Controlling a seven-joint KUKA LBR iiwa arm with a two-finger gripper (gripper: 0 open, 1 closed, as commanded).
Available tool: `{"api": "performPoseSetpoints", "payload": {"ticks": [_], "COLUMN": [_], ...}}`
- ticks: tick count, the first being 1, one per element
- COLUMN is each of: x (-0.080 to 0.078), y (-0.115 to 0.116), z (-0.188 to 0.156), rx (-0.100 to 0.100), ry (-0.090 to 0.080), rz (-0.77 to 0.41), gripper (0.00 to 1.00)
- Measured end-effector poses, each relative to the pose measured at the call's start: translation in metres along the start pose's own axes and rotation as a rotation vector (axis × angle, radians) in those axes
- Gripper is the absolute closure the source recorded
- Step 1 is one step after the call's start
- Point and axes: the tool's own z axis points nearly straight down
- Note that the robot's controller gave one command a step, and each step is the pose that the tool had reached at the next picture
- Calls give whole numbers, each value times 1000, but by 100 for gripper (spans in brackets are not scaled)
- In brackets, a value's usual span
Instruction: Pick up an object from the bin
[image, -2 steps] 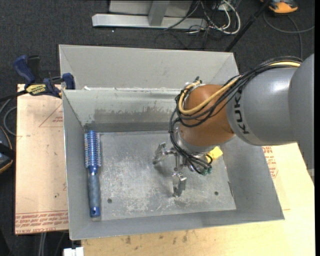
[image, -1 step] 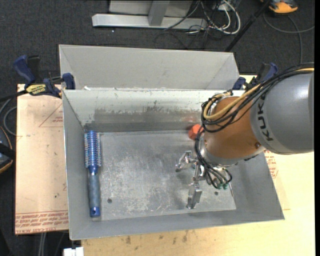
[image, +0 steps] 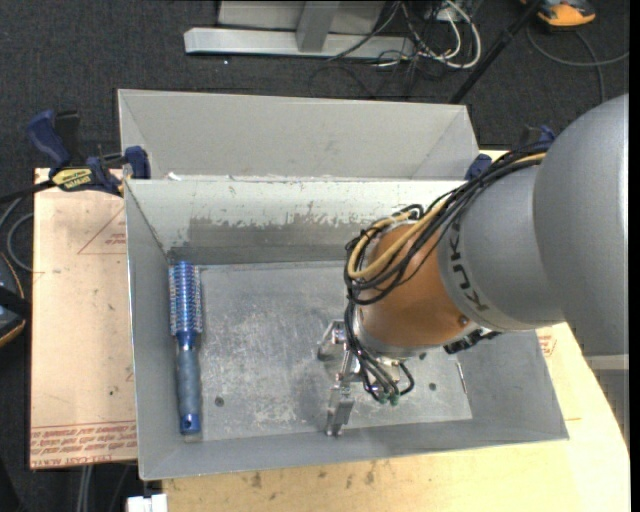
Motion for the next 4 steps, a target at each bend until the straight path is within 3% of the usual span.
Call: {"api": "performPoseSetpoints", "payload": {"ticks": [1, 2, 3, 4], "x": [-17, -74, -87, -87], "y": [-30, -162, -135, -136], "z": [-169, -82, 1, -3], "rx": [1, 7, 1, 3], "ry": [7, 16, 13, 12], "rz": [242, 249, 231, 232], "gripper": [0, 0, 0, 100]}}
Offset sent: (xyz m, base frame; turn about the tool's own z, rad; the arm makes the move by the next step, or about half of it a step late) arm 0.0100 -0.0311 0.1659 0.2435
